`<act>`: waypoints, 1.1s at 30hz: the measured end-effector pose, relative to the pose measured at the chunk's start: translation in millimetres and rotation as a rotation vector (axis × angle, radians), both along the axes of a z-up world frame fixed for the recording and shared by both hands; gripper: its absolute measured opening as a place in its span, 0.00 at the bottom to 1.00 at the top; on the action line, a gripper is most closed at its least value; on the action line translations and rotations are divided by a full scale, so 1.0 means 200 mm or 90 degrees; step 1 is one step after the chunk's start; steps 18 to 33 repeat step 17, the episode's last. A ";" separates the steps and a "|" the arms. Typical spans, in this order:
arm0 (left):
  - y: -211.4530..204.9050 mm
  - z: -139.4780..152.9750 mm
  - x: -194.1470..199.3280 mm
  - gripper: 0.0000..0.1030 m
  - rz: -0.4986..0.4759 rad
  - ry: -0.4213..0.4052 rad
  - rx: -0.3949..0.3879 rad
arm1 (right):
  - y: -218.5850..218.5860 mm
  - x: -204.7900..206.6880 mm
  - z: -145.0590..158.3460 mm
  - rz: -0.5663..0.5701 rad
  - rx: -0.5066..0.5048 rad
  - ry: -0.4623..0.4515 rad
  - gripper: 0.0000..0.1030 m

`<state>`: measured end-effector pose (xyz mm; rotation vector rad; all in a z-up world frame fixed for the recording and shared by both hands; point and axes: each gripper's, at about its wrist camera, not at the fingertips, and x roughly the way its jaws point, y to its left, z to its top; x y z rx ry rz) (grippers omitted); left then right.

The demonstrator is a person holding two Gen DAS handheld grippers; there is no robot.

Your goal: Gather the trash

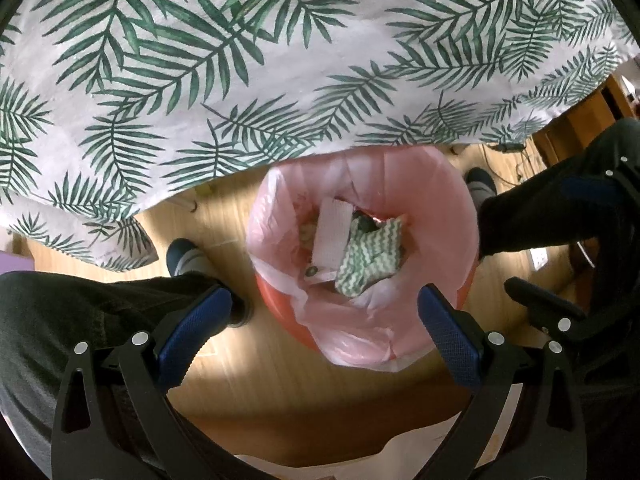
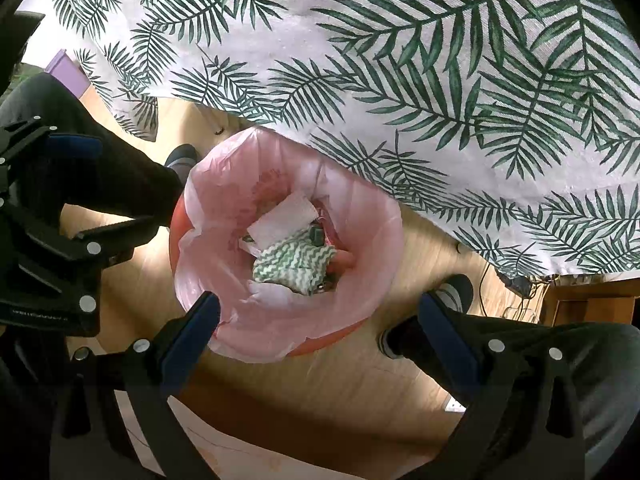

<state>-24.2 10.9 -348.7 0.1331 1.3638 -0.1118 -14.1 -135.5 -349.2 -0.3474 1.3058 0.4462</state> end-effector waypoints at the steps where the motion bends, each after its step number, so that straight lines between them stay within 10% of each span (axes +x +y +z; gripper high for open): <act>1: -0.01 0.00 0.00 0.94 -0.002 0.000 0.000 | 0.00 0.00 0.00 0.000 0.000 0.000 0.95; 33: -0.02 -0.03 0.00 0.94 -0.003 0.018 0.011 | -0.01 -0.01 -0.01 0.000 -0.002 0.002 0.95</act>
